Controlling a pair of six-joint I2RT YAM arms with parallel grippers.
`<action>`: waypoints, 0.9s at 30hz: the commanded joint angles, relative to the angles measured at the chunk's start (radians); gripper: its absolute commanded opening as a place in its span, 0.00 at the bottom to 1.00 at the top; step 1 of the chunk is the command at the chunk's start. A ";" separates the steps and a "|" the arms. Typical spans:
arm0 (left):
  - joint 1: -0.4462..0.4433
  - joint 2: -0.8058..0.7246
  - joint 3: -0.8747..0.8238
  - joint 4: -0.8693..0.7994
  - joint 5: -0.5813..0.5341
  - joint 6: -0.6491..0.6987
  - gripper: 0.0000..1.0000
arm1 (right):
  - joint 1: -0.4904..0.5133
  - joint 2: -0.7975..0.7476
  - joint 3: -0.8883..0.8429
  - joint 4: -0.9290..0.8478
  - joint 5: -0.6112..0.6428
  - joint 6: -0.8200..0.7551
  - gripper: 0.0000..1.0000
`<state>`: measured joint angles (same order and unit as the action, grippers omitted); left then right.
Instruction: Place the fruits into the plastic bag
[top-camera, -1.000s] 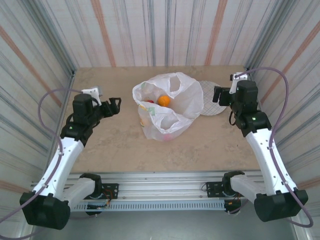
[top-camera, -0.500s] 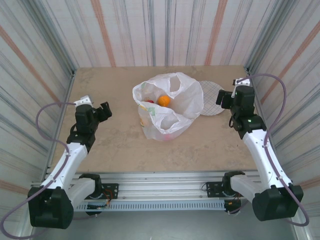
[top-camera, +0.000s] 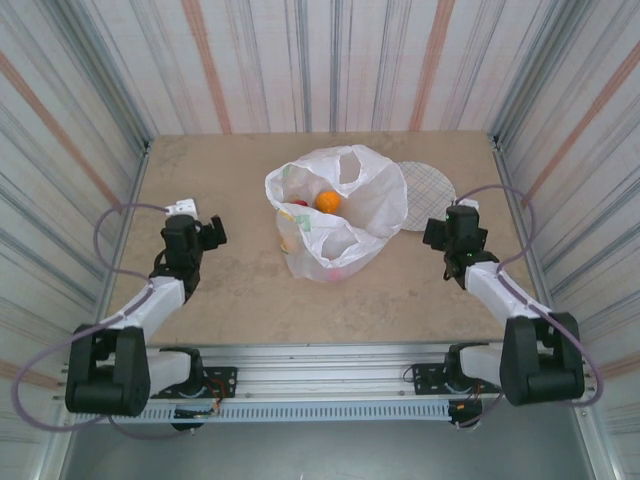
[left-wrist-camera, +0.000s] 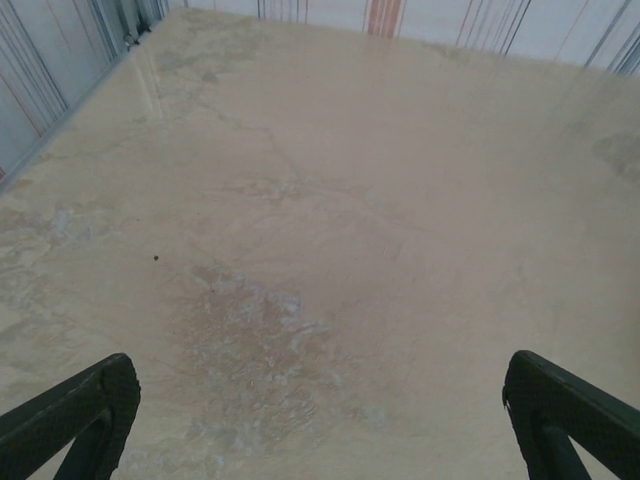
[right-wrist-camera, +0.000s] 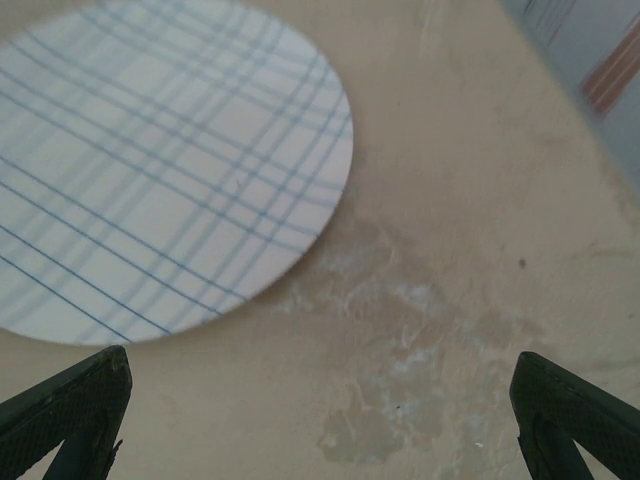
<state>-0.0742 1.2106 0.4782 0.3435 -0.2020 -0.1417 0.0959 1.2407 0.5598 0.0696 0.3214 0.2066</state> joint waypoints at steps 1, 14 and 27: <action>0.013 0.089 -0.022 0.159 0.010 0.113 0.98 | -0.006 0.073 -0.052 0.245 0.012 -0.027 0.99; 0.070 0.297 -0.070 0.446 0.235 0.190 0.99 | -0.055 0.173 -0.107 0.536 -0.120 -0.117 0.99; 0.044 0.296 -0.071 0.448 0.194 0.206 0.99 | -0.117 0.306 -0.177 0.791 -0.215 -0.102 0.99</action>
<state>-0.0219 1.5055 0.4126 0.7605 0.0067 0.0341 -0.0280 1.5459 0.3702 0.8089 0.1200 0.1204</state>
